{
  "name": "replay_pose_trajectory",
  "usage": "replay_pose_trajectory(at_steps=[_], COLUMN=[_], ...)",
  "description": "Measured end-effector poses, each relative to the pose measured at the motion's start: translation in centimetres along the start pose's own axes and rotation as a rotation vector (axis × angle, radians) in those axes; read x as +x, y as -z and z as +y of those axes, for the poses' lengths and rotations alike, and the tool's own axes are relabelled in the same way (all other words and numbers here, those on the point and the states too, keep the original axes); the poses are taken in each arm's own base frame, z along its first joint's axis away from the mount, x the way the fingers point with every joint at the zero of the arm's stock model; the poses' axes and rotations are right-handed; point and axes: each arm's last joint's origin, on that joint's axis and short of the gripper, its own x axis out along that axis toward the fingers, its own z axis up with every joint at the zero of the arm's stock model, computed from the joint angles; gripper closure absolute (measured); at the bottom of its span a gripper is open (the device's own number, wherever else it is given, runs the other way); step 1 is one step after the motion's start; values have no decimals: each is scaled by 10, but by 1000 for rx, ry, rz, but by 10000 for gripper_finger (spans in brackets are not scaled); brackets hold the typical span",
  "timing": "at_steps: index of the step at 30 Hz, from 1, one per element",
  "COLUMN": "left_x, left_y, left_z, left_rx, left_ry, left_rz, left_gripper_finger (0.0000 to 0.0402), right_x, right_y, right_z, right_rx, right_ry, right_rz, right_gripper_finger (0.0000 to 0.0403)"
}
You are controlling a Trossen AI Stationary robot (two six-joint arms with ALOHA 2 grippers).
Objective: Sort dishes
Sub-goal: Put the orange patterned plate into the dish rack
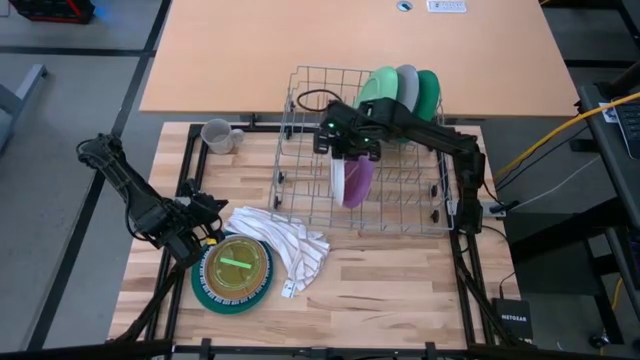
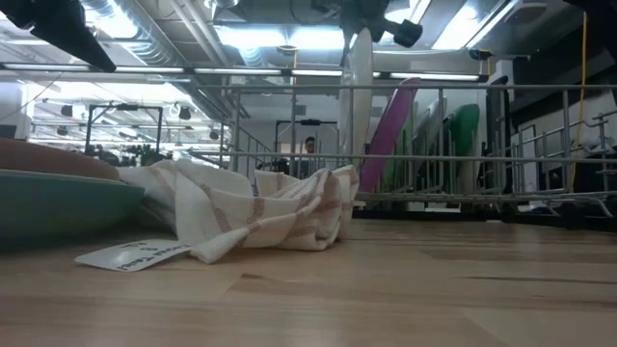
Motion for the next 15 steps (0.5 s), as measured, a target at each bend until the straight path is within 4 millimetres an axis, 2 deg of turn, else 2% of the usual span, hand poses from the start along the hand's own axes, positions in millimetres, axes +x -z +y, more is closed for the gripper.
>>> replay_pose_trajectory(at_steps=[5, 15], left_x=[0, 0], left_y=[0, 0], left_z=[0, 0], left_rx=[0, 0], left_ry=[0, 0], left_rz=[0, 1], left_gripper_finger=[398, 398], right_x=[12, 35], right_y=[1, 3], right_z=[-2, -10], right_rx=[-3, -24], right_ry=[25, 96], right_rz=[14, 31], right_gripper_finger=[376, 332])
